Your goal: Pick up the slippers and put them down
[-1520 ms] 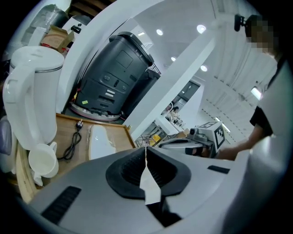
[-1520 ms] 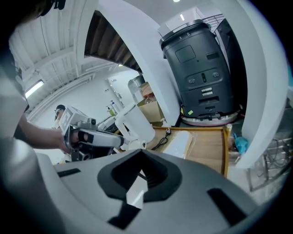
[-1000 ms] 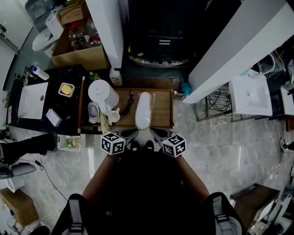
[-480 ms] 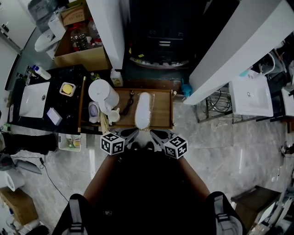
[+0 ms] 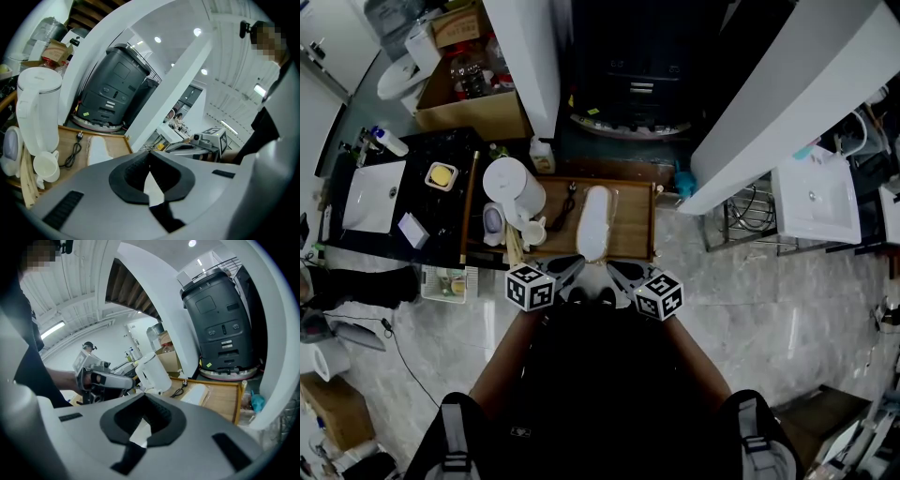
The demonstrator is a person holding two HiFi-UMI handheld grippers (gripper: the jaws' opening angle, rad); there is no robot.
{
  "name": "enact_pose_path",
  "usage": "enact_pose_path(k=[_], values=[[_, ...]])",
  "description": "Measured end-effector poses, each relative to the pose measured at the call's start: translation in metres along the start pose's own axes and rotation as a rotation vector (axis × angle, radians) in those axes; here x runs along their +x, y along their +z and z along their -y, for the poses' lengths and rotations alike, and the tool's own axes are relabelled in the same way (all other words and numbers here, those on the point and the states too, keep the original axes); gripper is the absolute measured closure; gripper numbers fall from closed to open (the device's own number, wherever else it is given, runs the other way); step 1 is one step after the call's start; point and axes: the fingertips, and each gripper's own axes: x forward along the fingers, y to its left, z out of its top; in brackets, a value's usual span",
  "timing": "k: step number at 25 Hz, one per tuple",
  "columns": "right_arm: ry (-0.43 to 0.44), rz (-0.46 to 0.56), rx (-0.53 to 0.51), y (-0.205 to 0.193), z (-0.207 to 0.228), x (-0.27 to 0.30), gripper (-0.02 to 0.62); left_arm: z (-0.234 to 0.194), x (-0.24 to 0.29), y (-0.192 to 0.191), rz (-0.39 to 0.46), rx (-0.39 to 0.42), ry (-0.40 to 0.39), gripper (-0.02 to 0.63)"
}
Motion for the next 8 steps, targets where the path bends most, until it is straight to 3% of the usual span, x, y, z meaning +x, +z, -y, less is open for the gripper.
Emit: enact_pose_path(k=[8], values=[[0.005, -0.011, -0.012, 0.0016, 0.0047, -0.0042, 0.588, 0.0008, 0.0039, 0.0008, 0.001, -0.004, 0.011, 0.594]])
